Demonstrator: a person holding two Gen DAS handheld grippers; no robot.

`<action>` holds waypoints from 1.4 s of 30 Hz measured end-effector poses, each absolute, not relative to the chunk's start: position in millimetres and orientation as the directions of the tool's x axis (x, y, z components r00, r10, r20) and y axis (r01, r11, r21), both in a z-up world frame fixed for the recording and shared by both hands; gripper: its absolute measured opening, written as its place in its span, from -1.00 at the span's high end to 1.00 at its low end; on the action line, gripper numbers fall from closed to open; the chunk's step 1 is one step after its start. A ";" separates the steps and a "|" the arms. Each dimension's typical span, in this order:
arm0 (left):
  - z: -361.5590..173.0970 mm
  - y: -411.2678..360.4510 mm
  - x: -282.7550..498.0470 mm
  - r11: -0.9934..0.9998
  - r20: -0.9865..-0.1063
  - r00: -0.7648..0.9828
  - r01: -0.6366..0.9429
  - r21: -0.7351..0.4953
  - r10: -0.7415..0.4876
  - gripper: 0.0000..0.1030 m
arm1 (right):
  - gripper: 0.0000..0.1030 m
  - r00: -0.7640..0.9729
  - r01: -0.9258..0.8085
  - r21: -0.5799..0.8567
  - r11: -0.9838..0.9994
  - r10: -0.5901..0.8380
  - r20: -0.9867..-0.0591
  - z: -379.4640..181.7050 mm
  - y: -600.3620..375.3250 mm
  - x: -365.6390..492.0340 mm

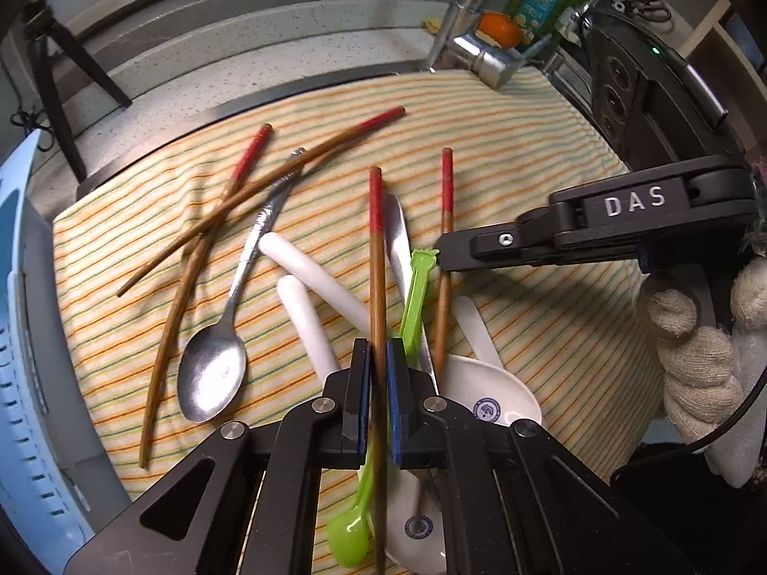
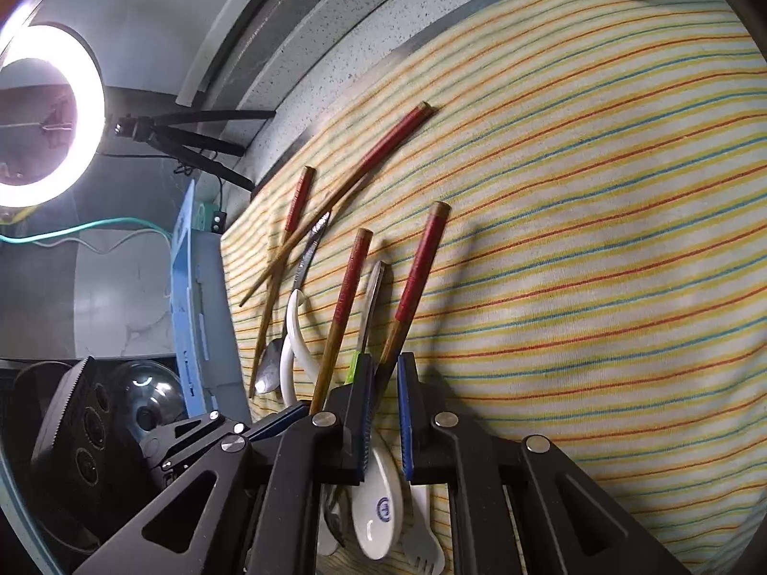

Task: Organize utensils
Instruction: 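Close the left tool on a chopstick while the right tool grips the other chopstick, then carry both chopsticks into the blue basket and open both tools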

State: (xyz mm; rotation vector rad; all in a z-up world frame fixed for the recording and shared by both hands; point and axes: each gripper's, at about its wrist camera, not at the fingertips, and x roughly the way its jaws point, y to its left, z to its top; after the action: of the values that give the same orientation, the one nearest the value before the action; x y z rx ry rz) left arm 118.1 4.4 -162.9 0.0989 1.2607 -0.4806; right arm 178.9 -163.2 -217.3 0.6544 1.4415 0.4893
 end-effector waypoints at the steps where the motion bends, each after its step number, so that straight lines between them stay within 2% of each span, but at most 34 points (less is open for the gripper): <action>1: -162.2 5.8 116.8 0.898 -0.928 0.225 0.397 -0.190 -0.296 0.89 | 0.84 0.090 0.072 0.674 0.735 0.668 -0.739 -214.5 -164.4 178.7; 9: -161.6 17.4 109.0 0.903 -0.924 0.223 0.373 -0.213 -0.310 0.89 | 0.86 0.126 0.030 0.672 0.740 0.664 -0.737 -194.5 -171.1 179.7; 15: -133.8 30.6 100.4 0.894 -0.876 0.280 0.338 -0.294 -0.394 0.89 | 0.87 0.176 -0.004 0.682 0.731 0.672 -0.719 -167.1 -185.0 173.7; 23: -109.0 59.6 91.3 0.890 -0.821 0.360 0.280 -0.359 -0.444 0.89 | 0.88 0.243 -0.077 0.682 0.728 0.677 -0.695 -121.4 -201.5 169.2; 31: -76.7 111.3 87.6 0.922 -0.790 0.476 0.191 -0.336 -0.386 0.89 | 0.88 0.213 -0.158 0.710 0.686 0.726 -0.654 -92.3 -171.2 174.7; 42: -67.5 213.4 74.1 0.960 -0.791 0.569 -0.014 -0.281 -0.223 0.89 | 0.88 0.085 -0.345 0.693 0.633 0.757 -0.648 -78.3 -37.1 180.0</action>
State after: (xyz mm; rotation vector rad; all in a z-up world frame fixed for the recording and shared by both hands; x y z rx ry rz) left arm 74.1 213.4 -67.5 -0.2691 0.9606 -0.1241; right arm 180.0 -37.1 -78.3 0.4113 1.2305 0.8559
